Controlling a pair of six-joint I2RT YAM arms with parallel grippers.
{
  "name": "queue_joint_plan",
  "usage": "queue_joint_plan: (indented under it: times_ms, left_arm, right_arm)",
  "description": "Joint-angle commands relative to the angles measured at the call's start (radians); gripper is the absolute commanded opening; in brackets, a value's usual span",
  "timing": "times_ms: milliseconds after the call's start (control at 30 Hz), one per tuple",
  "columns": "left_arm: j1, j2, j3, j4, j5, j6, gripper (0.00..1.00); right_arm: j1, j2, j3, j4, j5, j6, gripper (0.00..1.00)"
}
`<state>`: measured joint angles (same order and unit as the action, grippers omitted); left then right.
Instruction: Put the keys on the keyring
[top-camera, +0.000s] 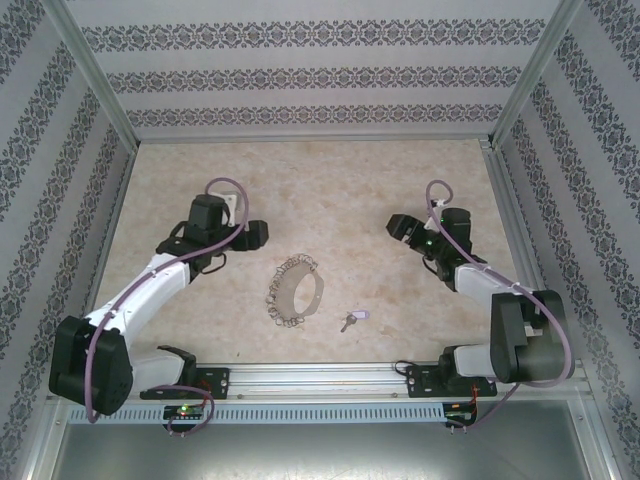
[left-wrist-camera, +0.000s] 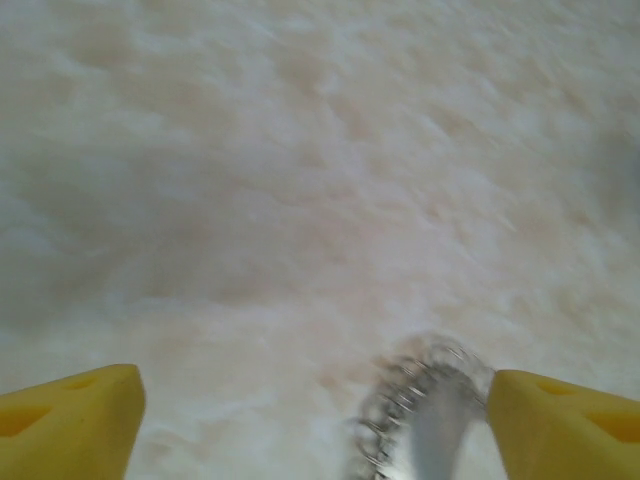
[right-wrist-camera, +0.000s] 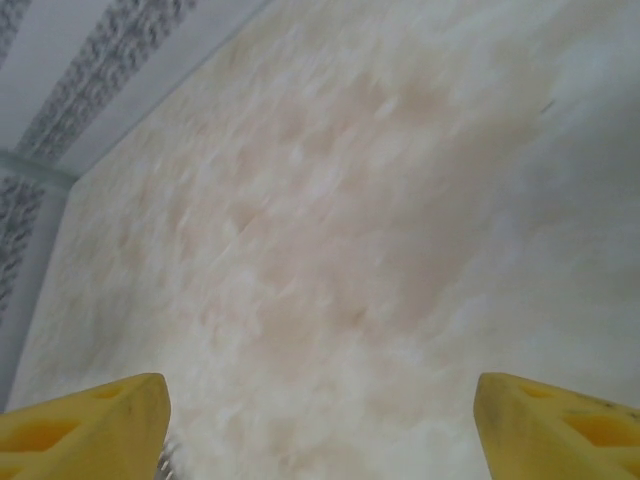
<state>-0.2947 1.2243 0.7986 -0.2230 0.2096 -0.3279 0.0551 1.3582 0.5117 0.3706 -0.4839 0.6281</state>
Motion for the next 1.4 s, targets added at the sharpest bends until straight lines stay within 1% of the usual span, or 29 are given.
queue_joint_plan:
  times_ms: [0, 100, 233, 367, 467, 567, 667, 733, 800, 1367]
  left_arm:
    - [-0.073, -0.019, -0.024, -0.008, 0.055, -0.057, 0.83]
    - [-0.139, -0.014, -0.067, 0.076, 0.068, -0.096, 0.77]
    - [-0.22, 0.036, -0.069, 0.128, 0.072, -0.122, 0.76]
    - [-0.302, 0.128, -0.056, 0.195, 0.085, -0.152, 0.75]
    - [-0.358, 0.213, -0.02, 0.209, 0.084, -0.154, 0.74]
    - [-0.402, 0.274, -0.014, 0.252, 0.047, -0.181, 0.71]
    - [-0.441, 0.298, -0.054, 0.355, -0.006, -0.23, 0.68]
    - [-0.452, 0.311, -0.054, 0.367, -0.028, -0.237, 0.63]
    - [-0.457, 0.329, -0.057, 0.384, -0.028, -0.244, 0.61]
    - [-0.466, 0.386, -0.061, 0.384, -0.055, -0.26, 0.58]
  right_arm:
    - [0.053, 0.014, 0.0, -0.028, -0.076, 0.054, 0.78]
    - [0.082, 0.019, -0.013, -0.049, -0.055, 0.072, 0.78]
    - [0.089, 0.027, -0.03, -0.051, -0.043, 0.094, 0.77]
    - [0.102, 0.023, -0.013, -0.076, -0.034, 0.097, 0.76]
    - [0.115, 0.022, 0.005, -0.093, -0.005, 0.097, 0.76]
    - [0.12, 0.027, 0.025, -0.109, 0.022, 0.097, 0.76]
    - [0.119, 0.031, 0.047, -0.131, 0.037, 0.092, 0.75]
    - [0.12, 0.037, 0.059, -0.143, 0.04, 0.087, 0.75]
    - [0.119, 0.041, 0.069, -0.149, 0.04, 0.084, 0.75]
    - [0.12, 0.019, 0.099, -0.176, 0.071, 0.081, 0.75]
